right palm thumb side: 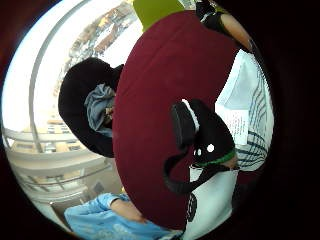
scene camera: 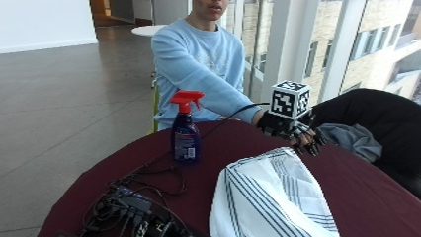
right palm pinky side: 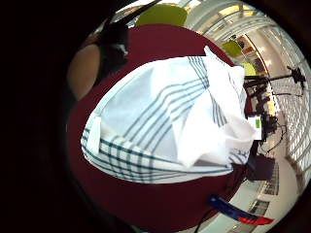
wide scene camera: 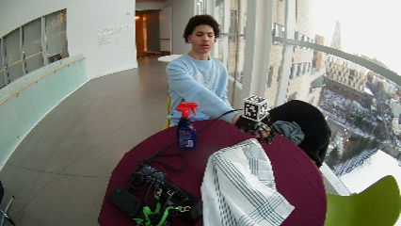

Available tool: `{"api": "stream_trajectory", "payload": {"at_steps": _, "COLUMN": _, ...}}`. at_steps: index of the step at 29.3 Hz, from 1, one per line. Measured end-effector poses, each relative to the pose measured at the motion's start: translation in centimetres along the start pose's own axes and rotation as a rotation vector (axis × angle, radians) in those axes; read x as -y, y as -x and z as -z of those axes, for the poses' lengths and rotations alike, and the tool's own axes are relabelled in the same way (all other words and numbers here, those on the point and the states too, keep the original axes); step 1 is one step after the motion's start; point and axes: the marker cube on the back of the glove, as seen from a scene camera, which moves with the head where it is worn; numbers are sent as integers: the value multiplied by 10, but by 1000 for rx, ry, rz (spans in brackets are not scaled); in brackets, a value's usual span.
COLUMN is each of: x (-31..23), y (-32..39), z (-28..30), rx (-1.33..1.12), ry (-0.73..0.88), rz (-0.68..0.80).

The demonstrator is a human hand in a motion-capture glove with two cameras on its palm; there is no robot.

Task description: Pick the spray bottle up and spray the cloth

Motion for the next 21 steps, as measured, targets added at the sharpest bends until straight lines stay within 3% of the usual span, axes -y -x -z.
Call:
{"api": "stream_trajectory", "payload": {"at_steps": 12, "x": -18, "y": -8, "z": 3, "rx": 3, "ry": 20, "rz": -8}}
{"api": "stream_trajectory", "payload": {"at_steps": 21, "x": -71, "y": -12, "z": 17, "rx": 25, "ry": 58, "rz": 25}}
